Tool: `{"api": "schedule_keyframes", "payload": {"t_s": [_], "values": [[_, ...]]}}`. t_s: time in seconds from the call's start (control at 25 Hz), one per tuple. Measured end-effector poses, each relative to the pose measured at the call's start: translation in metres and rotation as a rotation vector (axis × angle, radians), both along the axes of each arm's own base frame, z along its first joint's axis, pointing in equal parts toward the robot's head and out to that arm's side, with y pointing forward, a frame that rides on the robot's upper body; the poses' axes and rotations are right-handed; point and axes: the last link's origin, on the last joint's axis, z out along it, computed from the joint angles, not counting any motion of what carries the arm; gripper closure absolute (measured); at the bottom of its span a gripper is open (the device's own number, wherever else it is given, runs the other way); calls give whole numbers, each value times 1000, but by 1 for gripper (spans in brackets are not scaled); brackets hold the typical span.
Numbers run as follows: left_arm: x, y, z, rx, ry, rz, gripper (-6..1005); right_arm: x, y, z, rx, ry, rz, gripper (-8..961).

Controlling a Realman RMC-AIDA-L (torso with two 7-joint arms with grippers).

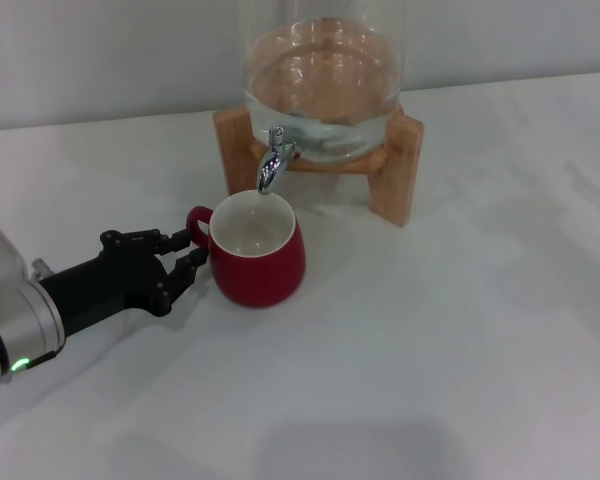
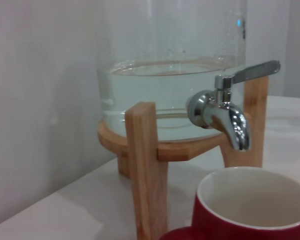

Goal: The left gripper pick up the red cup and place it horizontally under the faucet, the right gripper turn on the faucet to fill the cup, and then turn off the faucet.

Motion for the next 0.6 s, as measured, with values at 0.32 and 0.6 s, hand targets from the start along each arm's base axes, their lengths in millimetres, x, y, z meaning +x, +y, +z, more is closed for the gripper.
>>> {"api": "schedule_keyframes", "payload": {"t_s": [0.32,0.6], "values": [[8,11,1,13,14,-17,734,1,0,-1,0,-6,0,158],[8,15,3,36,9,3,735,3,-2,-2,1,3,-6,158]]}}
